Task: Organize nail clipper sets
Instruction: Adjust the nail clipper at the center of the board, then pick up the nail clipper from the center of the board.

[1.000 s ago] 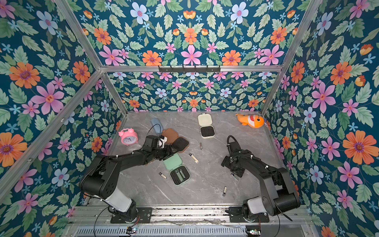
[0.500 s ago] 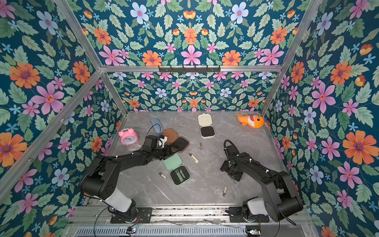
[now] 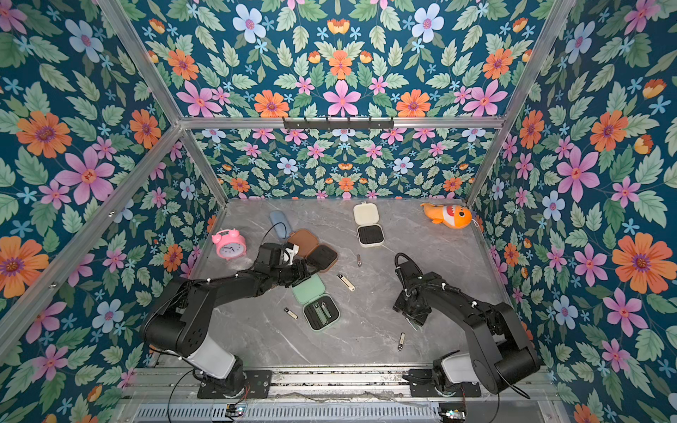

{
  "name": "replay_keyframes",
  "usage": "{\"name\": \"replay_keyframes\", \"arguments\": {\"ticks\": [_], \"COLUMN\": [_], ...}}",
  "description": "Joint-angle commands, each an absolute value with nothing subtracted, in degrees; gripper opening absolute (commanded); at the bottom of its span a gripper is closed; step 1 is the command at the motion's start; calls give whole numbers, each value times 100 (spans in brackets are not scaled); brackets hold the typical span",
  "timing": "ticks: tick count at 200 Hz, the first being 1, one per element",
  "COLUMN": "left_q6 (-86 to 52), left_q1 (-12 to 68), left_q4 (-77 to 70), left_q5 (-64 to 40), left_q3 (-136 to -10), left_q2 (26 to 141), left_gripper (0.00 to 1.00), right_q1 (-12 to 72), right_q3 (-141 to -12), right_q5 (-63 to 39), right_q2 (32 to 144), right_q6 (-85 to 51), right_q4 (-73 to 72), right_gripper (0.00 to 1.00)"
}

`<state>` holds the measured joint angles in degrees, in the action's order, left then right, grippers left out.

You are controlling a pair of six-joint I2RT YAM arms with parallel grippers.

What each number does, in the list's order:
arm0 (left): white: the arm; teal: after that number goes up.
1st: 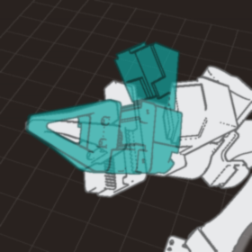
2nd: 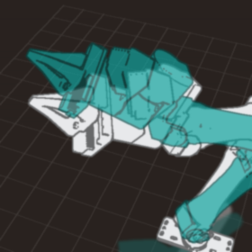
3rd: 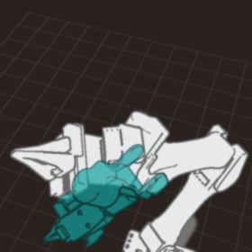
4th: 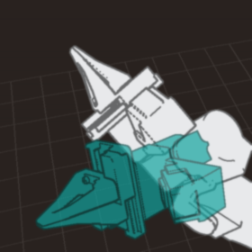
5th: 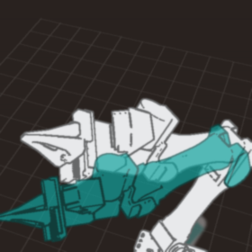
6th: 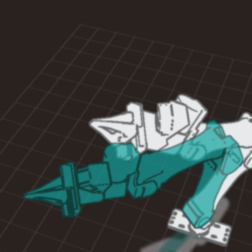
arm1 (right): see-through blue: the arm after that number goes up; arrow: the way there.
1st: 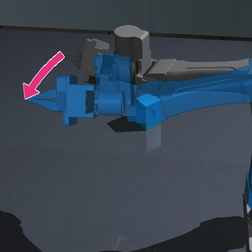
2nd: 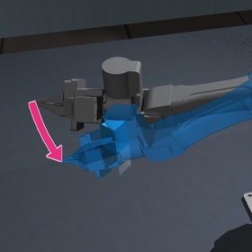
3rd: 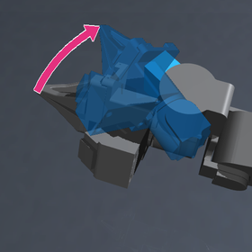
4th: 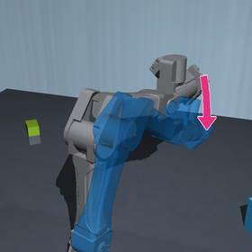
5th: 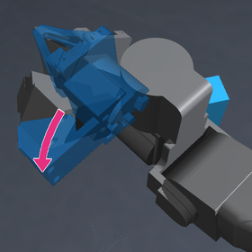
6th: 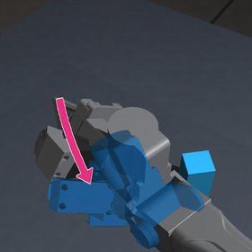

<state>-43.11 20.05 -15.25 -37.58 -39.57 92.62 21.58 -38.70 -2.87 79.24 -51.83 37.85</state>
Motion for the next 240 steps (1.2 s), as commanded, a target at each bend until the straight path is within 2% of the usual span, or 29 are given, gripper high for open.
{"name": "replay_keyframes", "arguments": {"ticks": [1, 38, 75, 110, 143, 202, 240], "left_q6": [-4298, -4298, -4321, -4302, -4315, -4309, -4306], "left_q1": [2007, 1996, 2000, 1997, 1996, 1995, 1995], "left_q4": [-1704, -1762, -1863, -1913, -1942, -1981, -1943], "left_q5": [-3861, -3893, -3920, -3977, -3999, -4009, -3999], "left_q3": [-3947, -3946, -3895, -3899, -3911, -3861, -3880], "left_q2": [9220, 9255, 9279, 9330, 9342, 9335, 9317], "left_gripper": [64, 64, 64, 64, 64, 64, 64], "right_q1": [2158, 2160, 2185, 2598, 2680, 2725, 2724], "right_q3": [-3828, -3780, -3668, -3876, -3998, -4145, -4236], "right_q5": [-345, -318, -540, -345, -303, -167, -113], "right_q2": [7894, 7735, 7822, 7929, 8085, 8250, 8450], "right_q6": [-5268, -5352, -5442, -5555, -5546, -5538, -5442], "right_q4": [4154, 4361, 4220, 4391, 4317, 4304, 4324], "right_gripper": [72, 78, 78, 74, 62, 49, 32]}}
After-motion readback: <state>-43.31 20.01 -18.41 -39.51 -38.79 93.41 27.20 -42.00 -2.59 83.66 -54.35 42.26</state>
